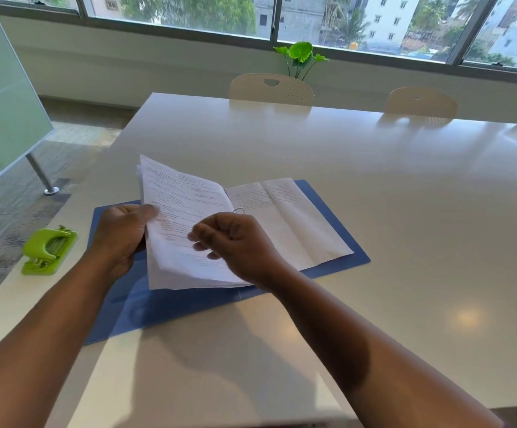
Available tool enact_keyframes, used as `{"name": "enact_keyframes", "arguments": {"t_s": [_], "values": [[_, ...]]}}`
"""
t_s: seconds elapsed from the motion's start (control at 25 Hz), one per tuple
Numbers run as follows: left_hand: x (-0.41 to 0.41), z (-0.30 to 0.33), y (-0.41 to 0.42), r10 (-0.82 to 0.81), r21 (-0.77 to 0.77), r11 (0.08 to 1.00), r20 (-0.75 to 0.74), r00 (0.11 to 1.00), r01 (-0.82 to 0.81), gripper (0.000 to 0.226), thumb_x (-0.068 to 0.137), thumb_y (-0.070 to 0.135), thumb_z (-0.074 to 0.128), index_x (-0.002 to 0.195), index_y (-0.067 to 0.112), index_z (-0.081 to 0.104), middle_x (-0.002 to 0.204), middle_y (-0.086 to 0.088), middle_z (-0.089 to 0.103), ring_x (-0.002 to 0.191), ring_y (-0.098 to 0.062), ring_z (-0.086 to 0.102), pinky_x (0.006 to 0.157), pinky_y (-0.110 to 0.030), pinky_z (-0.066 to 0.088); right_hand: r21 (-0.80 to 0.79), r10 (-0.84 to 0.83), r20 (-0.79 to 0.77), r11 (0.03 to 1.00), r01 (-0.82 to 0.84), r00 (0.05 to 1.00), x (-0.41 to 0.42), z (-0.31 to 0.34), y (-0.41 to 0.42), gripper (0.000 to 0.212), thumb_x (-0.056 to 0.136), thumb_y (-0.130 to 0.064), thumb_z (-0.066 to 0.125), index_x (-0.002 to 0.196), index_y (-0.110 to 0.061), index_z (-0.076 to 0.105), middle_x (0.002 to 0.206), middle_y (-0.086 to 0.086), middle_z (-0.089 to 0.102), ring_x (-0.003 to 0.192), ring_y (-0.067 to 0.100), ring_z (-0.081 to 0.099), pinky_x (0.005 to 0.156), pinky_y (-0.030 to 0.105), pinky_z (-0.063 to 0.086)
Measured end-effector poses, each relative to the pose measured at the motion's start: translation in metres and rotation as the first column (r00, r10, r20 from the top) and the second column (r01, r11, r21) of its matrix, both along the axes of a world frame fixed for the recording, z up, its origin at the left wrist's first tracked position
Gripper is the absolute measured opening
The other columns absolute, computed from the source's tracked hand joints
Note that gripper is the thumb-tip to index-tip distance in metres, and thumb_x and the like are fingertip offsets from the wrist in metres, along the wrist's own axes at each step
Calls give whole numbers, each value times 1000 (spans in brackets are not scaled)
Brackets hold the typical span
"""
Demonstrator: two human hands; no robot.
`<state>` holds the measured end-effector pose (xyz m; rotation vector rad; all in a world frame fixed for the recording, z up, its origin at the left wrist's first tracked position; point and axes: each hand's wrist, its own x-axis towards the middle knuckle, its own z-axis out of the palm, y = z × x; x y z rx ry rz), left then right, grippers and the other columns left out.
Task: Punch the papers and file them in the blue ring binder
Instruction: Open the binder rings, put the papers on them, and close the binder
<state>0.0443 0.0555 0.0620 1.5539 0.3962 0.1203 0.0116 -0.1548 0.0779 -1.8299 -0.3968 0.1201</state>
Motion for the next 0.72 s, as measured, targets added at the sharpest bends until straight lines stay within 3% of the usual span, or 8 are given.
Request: {"name": "enact_keyframes", "arguments": {"t_s": [0.12,0.2,0.28,0.36,0.44,0.6,0.72], "values": [[-3,0,6,-10,25,1000,-14,1000,11,16,97,15,66,90,3,72,86,-6,80,83,-30,77,87,-51,60,-107,-214,64,970,220,975,11,-1,-32,26,98,-34,65,92,-11,76,86,1,77,80,18,73,80,43,60],[-3,-3,10,-6,18,1000,-9,1000,6,15,95,16,68,88,3,71,86,-7,80,82,-30,78,88,-53,60,-311,-399,130,853,420,908,22,-6,-67,25,95,-38,66,96,-15,75,92,-3,77,88,16,71,81,37,57],[-4,-6,13,2,6,1000,-4,1000,-2,16,93,16,72,88,2,71,89,-11,80,84,-33,78,89,-55,59,-529,-516,143,681,506,845,34,-16,-107,38,92,-44,66,118,-17,70,118,0,72,110,20,66,87,33,50],[-4,-9,14,13,3,1000,-4,1000,-13,16,92,16,73,85,2,69,88,-12,79,82,-34,78,87,-54,60,-709,-589,103,522,475,801,40,-30,-142,57,86,-53,67,130,-18,60,133,5,63,122,28,59,94,41,49],[-5,-10,12,28,-6,1000,0,1000,-28,16,91,15,74,82,4,67,83,-9,79,81,-33,78,82,-49,61,-803,-638,58,427,415,768,39,-40,-164,64,80,-62,67,128,-20,56,133,7,57,122,33,55,94,46,50],[-5,-15,9,67,-5,998,7,998,-66,16,91,13,72,79,7,64,85,-10,79,82,-34,77,82,-50,61,-855,-688,20,365,369,726,34,-53,-180,76,74,-69,72,127,-19,51,131,9,52,124,35,49,90,46,46],[-5,-16,5,82,21,996,10,997,-82,16,91,10,70,80,10,58,93,-13,76,85,-34,76,83,-53,60,-848,-701,11,372,378,713,35,-57,-183,81,69,-68,79,126,-18,50,128,9,53,122,34,50,89,45,47]]}}
